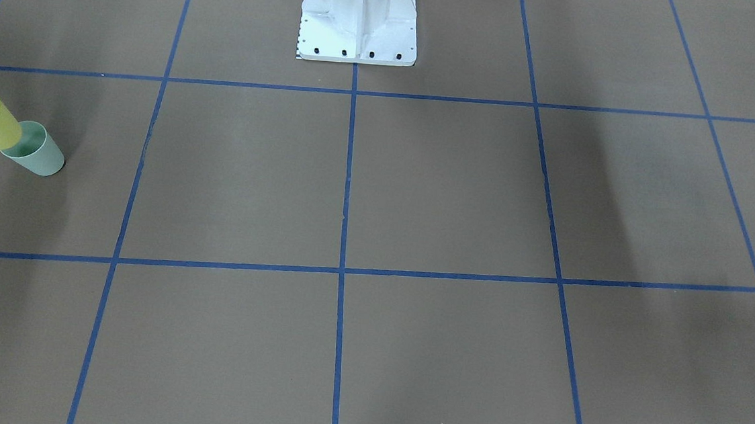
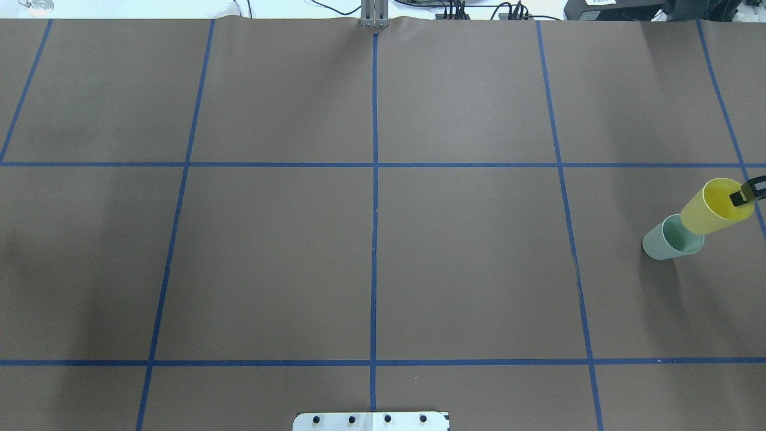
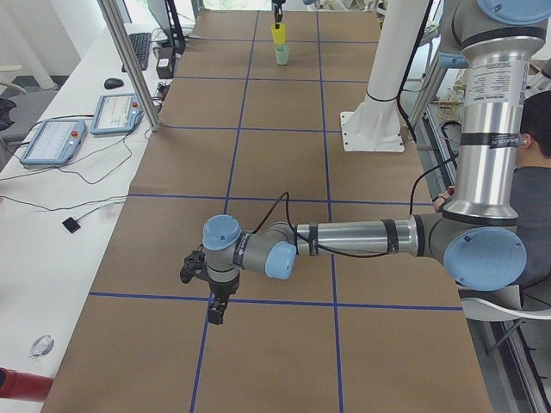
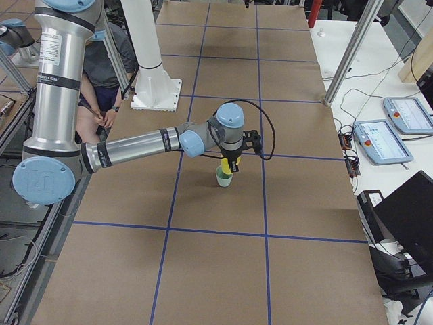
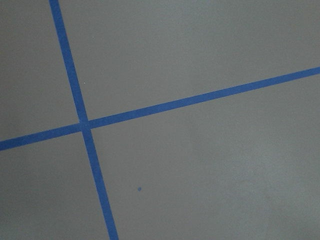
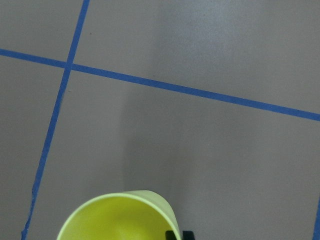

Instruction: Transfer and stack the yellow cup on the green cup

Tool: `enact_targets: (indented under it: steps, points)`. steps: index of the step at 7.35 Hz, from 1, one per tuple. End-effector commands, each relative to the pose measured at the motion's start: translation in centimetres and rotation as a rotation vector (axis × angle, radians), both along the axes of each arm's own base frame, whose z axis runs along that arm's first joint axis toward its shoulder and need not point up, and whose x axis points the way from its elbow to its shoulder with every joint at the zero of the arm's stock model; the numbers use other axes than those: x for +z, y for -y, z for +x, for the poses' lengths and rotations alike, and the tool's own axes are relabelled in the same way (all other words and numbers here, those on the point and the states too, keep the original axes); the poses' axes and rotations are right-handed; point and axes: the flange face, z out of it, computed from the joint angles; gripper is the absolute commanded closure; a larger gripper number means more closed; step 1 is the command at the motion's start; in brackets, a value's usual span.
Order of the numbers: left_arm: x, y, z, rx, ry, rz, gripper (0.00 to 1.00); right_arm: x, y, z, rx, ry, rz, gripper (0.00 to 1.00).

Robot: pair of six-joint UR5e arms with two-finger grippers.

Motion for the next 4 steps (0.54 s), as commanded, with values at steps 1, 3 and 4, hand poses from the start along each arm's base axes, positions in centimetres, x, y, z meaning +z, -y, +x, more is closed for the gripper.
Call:
enact_targets:
  steps: [1,3,4]
  points:
    - [-0.8,-0.5,-0.1,0.001,-0.006,0.01,0.0,0.8,-0.2,-1.2,-0.028,-0.007,-0.011,1.0]
    - [-1.1,-1.6,-0.2,0.003,-0.075,-0.001,0.0,1.2,-0.3,-1.8,-0.04,-0.013,-0.016,1.0]
    - [-1.1,-1.6,-0.3,0.002,-0.076,0.0,0.0,1.3,-0.3,-1.9,-0.042,-0.013,-0.018,1.0]
